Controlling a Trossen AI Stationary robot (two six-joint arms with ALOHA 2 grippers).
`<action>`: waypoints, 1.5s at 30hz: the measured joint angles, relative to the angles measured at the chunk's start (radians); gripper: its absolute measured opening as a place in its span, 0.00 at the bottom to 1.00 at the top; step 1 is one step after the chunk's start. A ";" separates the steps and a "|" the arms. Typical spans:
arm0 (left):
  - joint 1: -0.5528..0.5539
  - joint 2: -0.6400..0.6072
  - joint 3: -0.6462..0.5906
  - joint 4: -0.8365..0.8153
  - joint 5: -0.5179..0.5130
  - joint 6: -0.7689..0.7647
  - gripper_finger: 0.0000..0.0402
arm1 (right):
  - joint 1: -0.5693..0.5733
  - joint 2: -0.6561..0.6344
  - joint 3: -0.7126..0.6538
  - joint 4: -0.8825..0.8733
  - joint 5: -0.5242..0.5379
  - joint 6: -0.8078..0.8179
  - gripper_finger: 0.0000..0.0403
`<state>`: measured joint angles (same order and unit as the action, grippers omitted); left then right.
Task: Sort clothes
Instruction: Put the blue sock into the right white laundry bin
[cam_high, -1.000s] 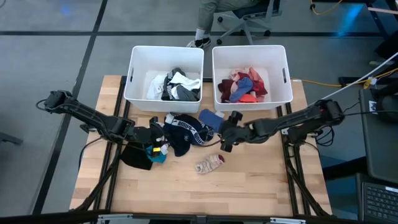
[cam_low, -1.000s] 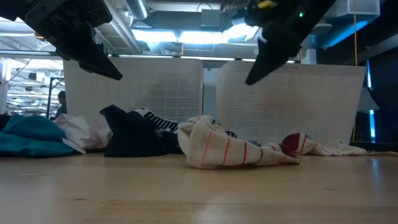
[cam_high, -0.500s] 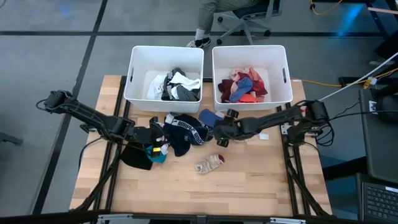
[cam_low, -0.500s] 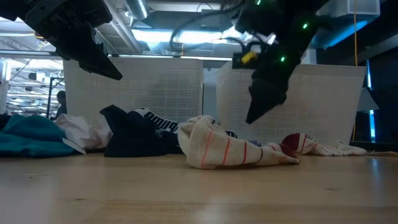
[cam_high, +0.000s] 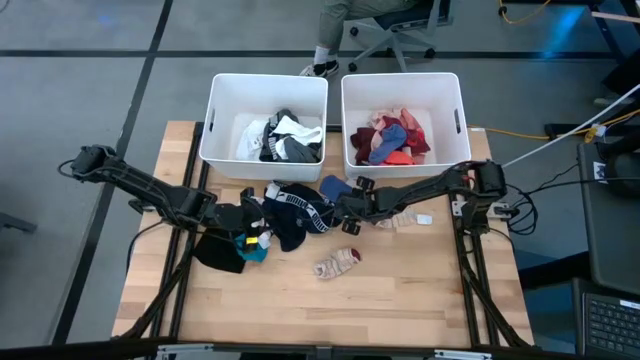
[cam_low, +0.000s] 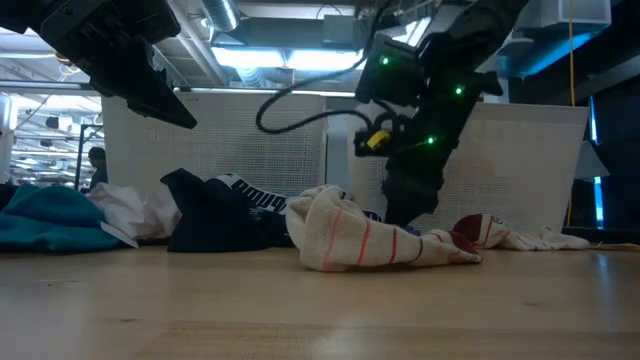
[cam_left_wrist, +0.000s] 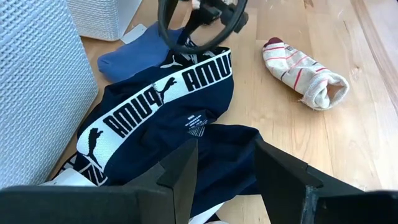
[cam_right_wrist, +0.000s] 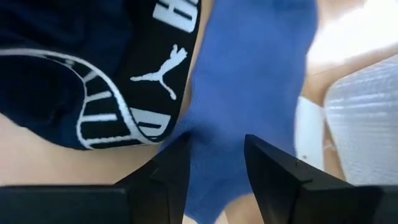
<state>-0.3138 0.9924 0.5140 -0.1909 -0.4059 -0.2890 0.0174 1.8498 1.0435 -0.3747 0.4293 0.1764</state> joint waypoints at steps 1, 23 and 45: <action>0.000 0.000 0.000 0.000 0.000 0.000 0.36 | -0.001 0.009 0.000 0.006 -0.006 0.000 0.38; 0.000 0.000 0.000 -0.001 0.000 0.000 0.36 | -0.010 0.042 0.005 -0.003 -0.015 -0.026 0.06; 0.000 0.034 0.000 0.001 0.000 -0.011 0.36 | 0.172 -0.116 0.229 -0.396 0.212 0.032 0.02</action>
<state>-0.3138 1.0260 0.5140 -0.1904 -0.4061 -0.3000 0.1893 1.7334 1.2730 -0.7708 0.6410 0.2084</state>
